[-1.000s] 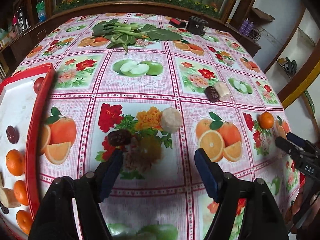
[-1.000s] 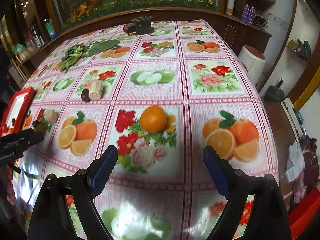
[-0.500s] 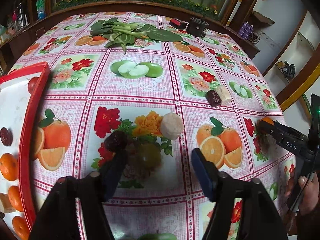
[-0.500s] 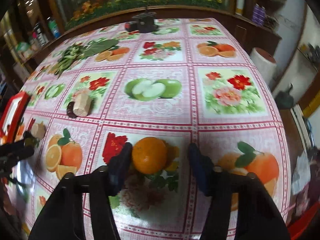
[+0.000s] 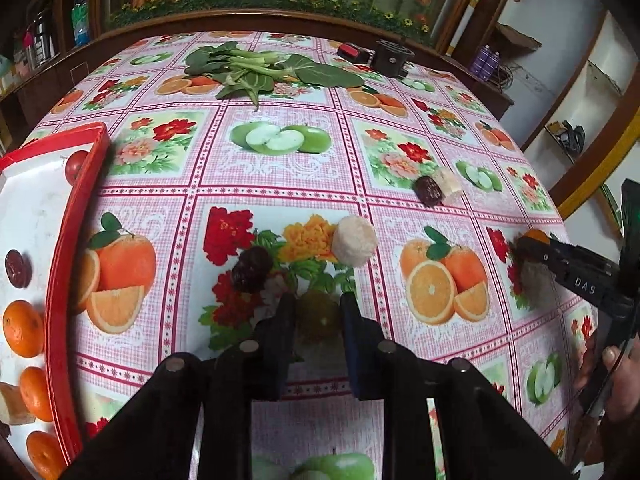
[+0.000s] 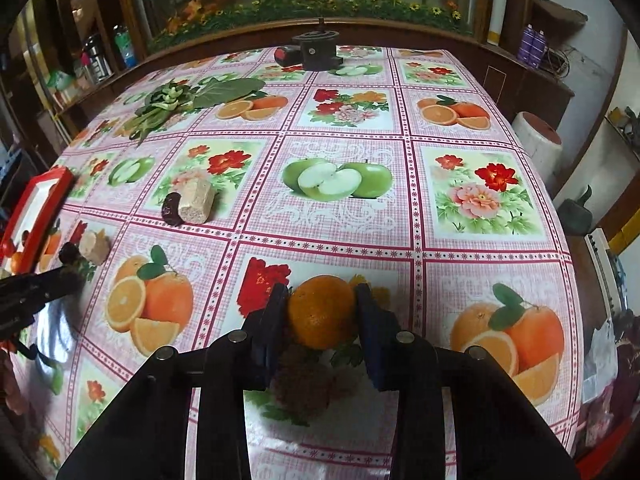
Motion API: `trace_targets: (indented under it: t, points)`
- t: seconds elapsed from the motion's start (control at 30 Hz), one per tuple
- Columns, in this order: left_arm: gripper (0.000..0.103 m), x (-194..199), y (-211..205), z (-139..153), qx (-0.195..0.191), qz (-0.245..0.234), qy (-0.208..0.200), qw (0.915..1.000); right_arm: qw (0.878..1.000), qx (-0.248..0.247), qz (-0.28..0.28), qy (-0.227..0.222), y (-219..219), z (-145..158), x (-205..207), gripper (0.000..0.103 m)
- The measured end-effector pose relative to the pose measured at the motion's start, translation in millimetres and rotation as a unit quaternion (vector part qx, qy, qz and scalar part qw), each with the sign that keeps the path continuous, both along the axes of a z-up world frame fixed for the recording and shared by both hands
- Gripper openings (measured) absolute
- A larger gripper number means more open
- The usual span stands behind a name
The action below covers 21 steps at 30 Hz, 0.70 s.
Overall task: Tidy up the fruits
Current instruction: 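Grasp an orange with the right tool while the left tool grasps a small green fruit, then carry the orange and green fruit with both tools over the tray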
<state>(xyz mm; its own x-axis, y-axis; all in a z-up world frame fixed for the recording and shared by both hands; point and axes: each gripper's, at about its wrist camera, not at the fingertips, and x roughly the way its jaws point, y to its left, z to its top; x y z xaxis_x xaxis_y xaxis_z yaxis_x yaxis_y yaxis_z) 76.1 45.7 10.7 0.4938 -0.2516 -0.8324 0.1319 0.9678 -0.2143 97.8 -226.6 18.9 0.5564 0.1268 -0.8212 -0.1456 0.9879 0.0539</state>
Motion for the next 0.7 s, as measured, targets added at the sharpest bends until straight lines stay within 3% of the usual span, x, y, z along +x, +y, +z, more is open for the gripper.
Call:
trace_targets:
  t: [0.4, 0.7]
  points:
    - [0.025, -39, 3, 6, -0.009, -0.021, 0.000, 0.9997, 1.000, 0.026, 0.015, -0.005, 19, 11, -42, 0.033]
    - [0.025, -60, 26, 16, -0.018, -0.012, -0.003, 0.9998, 0.997, 0.038, 0.060, 0.011, 73, 9, -66, 0.033]
